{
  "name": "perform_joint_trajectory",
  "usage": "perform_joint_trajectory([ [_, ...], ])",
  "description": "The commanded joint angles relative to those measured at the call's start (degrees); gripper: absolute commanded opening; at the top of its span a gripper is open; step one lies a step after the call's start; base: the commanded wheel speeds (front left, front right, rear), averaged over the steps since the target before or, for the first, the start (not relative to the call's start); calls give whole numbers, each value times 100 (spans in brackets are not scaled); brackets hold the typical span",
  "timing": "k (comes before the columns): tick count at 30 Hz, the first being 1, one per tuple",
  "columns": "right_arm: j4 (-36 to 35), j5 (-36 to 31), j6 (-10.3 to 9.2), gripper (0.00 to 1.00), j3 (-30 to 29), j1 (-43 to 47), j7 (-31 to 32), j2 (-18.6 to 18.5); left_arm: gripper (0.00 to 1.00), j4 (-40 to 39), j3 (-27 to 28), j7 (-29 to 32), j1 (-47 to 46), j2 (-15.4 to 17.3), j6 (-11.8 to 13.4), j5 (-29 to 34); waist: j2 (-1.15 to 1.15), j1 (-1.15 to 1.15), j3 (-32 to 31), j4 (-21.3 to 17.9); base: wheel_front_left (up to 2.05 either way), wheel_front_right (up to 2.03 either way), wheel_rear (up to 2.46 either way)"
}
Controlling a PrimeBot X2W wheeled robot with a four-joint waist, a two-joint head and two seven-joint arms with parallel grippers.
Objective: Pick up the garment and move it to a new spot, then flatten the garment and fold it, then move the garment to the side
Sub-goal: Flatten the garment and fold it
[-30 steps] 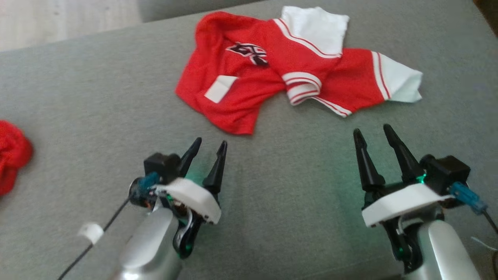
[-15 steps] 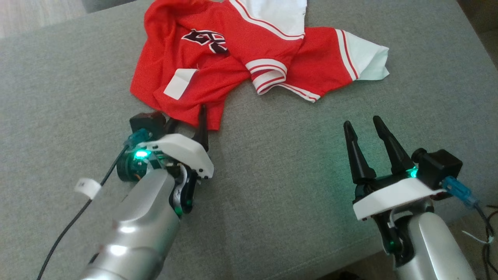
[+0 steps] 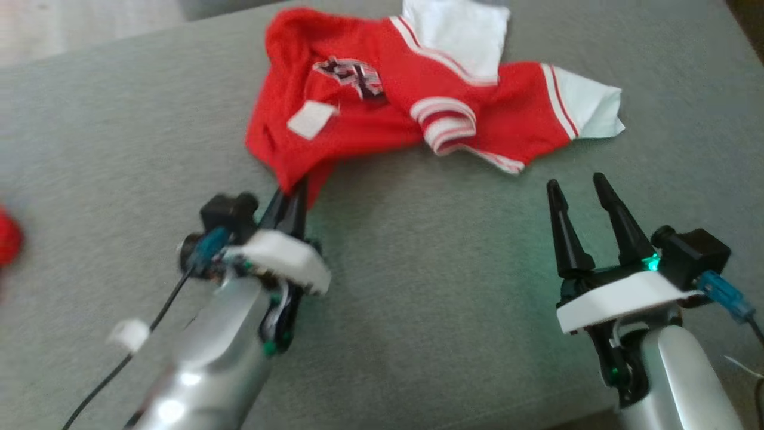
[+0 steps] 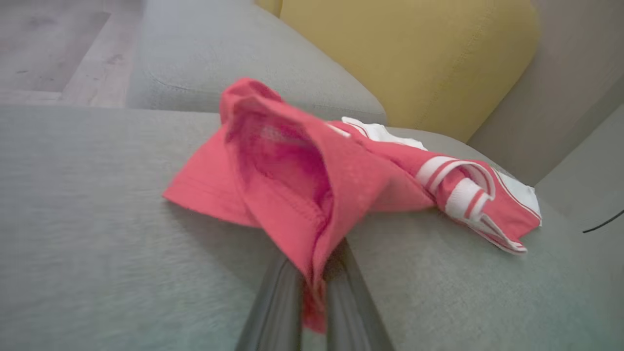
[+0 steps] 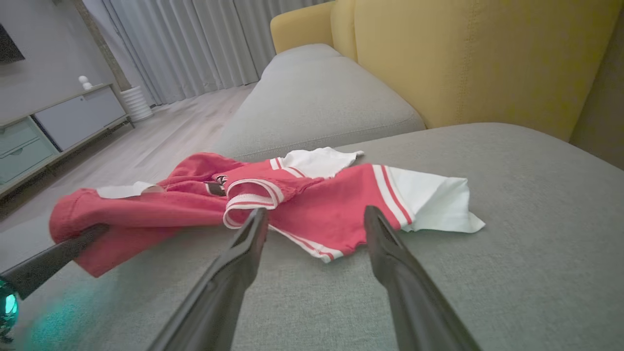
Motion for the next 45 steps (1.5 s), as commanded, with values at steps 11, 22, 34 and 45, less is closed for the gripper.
perform_joint_trajectory([
  [11, -420, -55, -4, 100, -154, 170, 223, -9, 0, -2353, 277, -133, 1668, 1624, 672, 770, 0, 0, -520, 774, 0, 0, 0],
  [22, -428, -63, -4, 100, -255, 289, 400, -9, 100, -2374, 1067, -135, 2497, 1504, 758, 362, 0, 0, -744, 847, 0, 0, 0],
  [34, -417, -144, -4, 100, -263, 509, 657, -9, 100, -3706, 2691, -136, 3333, 1266, 623, 1173, 0, 0, -1100, 933, 0, 0, 0],
  [45, 56, 456, -4, 100, 1153, 95, 1686, -9, 100, -3636, 2671, -137, 3266, 958, 355, 1398, 0, 0, -868, 1111, 0, 0, 0],
])
